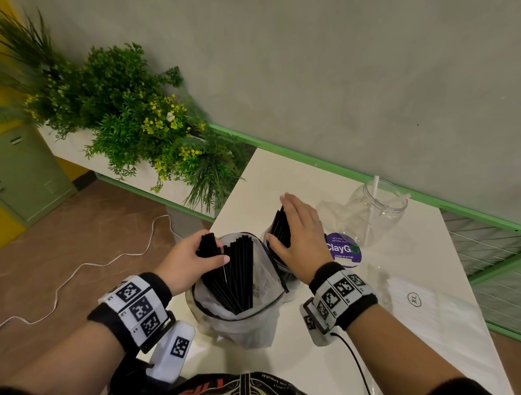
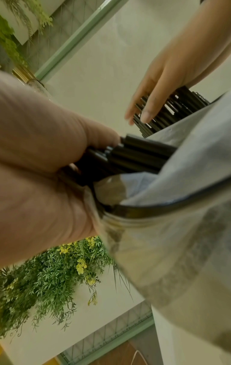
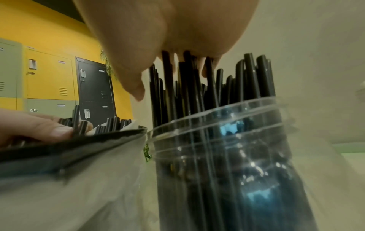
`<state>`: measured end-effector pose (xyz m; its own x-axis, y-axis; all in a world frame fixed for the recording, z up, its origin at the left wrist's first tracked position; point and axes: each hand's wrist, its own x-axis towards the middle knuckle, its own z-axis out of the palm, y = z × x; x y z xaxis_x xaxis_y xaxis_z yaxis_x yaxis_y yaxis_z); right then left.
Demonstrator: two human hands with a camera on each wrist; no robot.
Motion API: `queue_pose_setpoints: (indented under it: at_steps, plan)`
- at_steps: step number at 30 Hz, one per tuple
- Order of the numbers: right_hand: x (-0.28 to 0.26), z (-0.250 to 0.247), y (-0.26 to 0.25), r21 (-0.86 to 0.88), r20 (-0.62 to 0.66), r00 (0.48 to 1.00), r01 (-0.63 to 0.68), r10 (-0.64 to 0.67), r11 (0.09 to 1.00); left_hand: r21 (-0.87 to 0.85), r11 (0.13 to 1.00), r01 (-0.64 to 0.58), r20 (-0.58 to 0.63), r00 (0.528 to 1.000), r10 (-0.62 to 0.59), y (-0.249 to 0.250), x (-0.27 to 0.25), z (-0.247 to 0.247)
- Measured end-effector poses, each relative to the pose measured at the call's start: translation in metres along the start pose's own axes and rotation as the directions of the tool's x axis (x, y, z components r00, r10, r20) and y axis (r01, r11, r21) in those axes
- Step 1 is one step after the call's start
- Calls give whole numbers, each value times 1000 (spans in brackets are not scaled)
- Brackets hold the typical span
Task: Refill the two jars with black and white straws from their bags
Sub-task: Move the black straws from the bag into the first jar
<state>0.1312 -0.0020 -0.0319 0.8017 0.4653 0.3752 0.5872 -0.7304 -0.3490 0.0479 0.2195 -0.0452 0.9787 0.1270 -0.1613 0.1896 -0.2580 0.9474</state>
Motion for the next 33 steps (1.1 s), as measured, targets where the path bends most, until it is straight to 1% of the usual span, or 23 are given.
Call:
queue_pose_setpoints:
  at_steps: [3,5,7,9,10,11,13,14,15,16,17,18,21,23,25,27,29,31,33]
  plan:
    - [2,5,1,79,-23,998,68,-66,995,-2,1000,2,3,1000,-2,-1,0,-1]
    - [0,6,1,76,-58,994,93,-89,993,-2,1000,7,3,1000,-7,-1,1,-1]
    - [-3,9,6,44,-62,989,137,-134,990,-8,1000,6,3,1000,-6,-1,1,-2]
    - [-6,12,12,-20,-27,978,208,-209,978,-24,1000,9,2,1000,-8,-2,1,-3]
    - [-8,13,14,-12,23,975,222,-222,975,-27,1000,11,1,1000,-11,-2,1,-3]
    - [-10,13,17,22,74,976,205,-206,979,-29,1000,12,-2,1000,-12,-3,1,-4]
    - [-12,5,19,133,173,978,90,-112,987,-28,1000,14,-6,1000,-14,-4,1,-4]
    - [-14,2,21,157,184,979,62,-91,986,-23,1000,13,-8,1000,-13,-3,1,-4]
    - [-16,0,23,117,148,983,92,-109,989,-19,1000,11,-9,1000,-11,-3,1,-4]
    - [-19,-2,28,31,129,981,141,-143,990,-15,1000,9,-10,1000,-9,-3,1,-4]
    - [-21,-3,35,-57,143,978,161,-152,985,-14,1000,9,-9,1000,-9,-3,2,-4]
    - [-23,-5,40,-119,175,976,149,-127,982,-14,1000,10,-8,1000,-11,-4,2,-4]
    - [-27,-6,53,-213,212,970,168,-123,962,-9,1000,5,-6,1000,-5,-4,3,-4]
    - [-23,-10,58,-195,180,978,140,-105,971,-8,1000,4,-5,1000,-4,-4,4,-3]
    - [-15,-15,59,-143,145,988,67,-46,988,-10,1000,7,1,1000,-7,-3,3,-3]
    - [-4,-18,59,-113,202,979,35,-12,993,-14,1000,7,4,1000,-7,-4,3,-4]
    - [7,-16,59,-119,285,958,71,-35,990,-5,1000,11,8,1000,-11,-4,3,-5]
    - [17,-11,55,-104,339,938,111,-70,988,6,1000,14,3,1000,-14,-4,4,-4]
    - [24,-7,49,-76,386,920,101,-64,992,9,1000,13,0,1000,-13,-5,4,-4]
